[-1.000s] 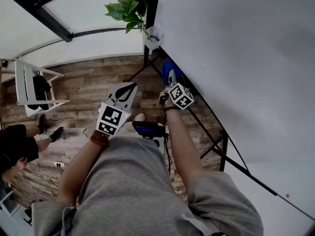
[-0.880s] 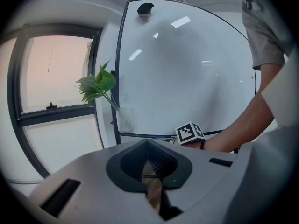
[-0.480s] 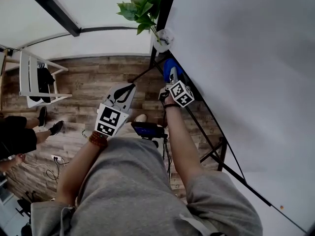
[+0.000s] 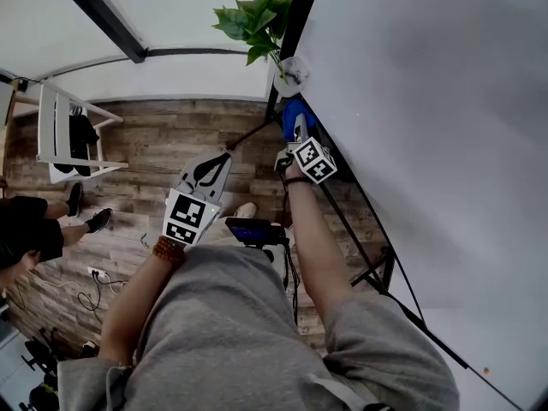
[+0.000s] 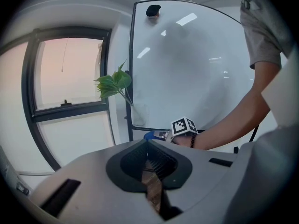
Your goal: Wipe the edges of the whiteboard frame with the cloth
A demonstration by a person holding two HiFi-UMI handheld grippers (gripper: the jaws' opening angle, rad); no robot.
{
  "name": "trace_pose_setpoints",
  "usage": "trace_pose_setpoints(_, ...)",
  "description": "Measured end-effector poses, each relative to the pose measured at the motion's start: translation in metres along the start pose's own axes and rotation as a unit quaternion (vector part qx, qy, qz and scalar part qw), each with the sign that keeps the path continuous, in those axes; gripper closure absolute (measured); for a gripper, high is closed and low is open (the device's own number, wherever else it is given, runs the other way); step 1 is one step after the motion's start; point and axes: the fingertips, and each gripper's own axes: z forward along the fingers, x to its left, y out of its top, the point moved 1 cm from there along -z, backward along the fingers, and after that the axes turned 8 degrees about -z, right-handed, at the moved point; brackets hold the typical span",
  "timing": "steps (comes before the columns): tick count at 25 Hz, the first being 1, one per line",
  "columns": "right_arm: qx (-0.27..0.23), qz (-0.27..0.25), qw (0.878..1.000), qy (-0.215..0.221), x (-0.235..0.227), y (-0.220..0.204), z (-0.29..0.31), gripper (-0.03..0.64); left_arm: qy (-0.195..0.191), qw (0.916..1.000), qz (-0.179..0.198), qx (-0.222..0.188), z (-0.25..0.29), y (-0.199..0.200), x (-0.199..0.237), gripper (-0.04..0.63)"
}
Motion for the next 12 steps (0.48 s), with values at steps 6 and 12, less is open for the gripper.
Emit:
trace_pose_setpoints(6,0.002,0.003,1.0,0.012,0.012,-0.002,0.018,0.46,0.019,0.9998,-0.007,0.0,-0.011,-0.004,0.011,0.584)
trace_pose_setpoints(12,0.016,-0.018,0.999,0.041,0.023,-0.007,0.033,0.46,0.025,0.9996,-0.012,0.0,-0.014,-0.009,0.014,0.584)
